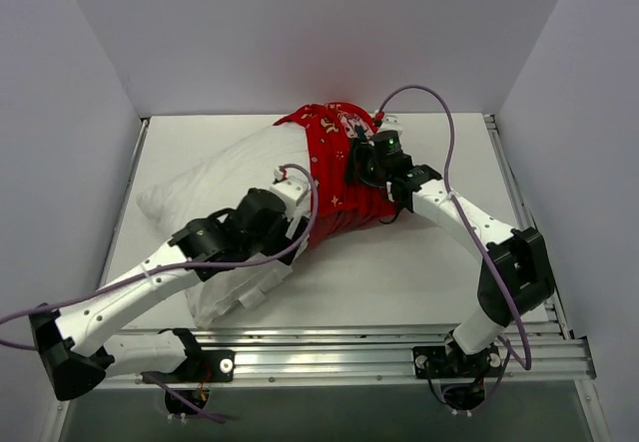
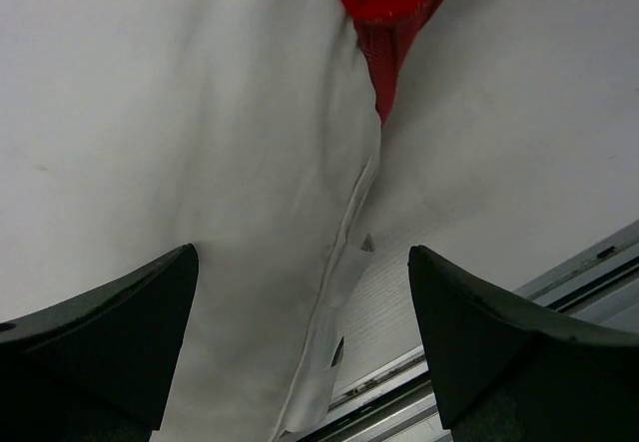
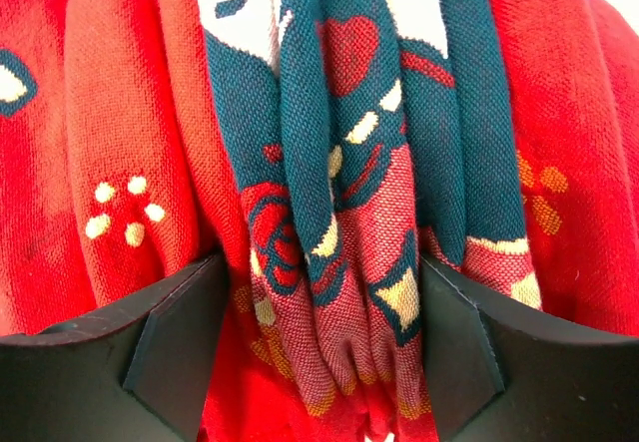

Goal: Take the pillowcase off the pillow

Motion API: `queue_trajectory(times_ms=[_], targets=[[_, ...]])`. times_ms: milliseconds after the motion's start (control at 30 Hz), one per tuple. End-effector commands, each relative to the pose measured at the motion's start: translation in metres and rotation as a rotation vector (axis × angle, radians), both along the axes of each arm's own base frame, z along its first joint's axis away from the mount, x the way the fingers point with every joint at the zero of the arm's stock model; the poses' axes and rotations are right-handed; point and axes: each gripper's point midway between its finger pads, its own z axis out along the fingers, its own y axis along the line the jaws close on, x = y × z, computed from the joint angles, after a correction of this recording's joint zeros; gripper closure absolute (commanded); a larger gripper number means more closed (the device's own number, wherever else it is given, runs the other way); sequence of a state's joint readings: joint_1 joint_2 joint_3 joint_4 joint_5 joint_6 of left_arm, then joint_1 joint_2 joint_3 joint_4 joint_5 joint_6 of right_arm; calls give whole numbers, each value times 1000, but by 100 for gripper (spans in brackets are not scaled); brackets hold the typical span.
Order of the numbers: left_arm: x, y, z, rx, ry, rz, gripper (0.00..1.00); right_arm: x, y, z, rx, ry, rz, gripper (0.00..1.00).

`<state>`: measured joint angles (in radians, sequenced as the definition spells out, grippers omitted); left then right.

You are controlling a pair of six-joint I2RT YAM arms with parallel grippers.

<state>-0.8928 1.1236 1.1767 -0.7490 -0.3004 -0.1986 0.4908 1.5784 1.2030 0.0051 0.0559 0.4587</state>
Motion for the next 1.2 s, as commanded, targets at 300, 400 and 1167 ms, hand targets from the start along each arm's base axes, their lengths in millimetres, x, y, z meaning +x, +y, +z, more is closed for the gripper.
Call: queue_trajectory(times_ms=[300, 400, 1167], targets=[[37, 19, -69, 496, -134, 411, 6, 12, 20, 3, 35, -16, 47, 34], [44, 18, -96, 574, -127, 455, 0, 6, 19, 5, 31, -16, 53, 34], [47, -13, -38, 162, -61, 358, 98, -68, 0, 0, 24, 33, 71, 34]])
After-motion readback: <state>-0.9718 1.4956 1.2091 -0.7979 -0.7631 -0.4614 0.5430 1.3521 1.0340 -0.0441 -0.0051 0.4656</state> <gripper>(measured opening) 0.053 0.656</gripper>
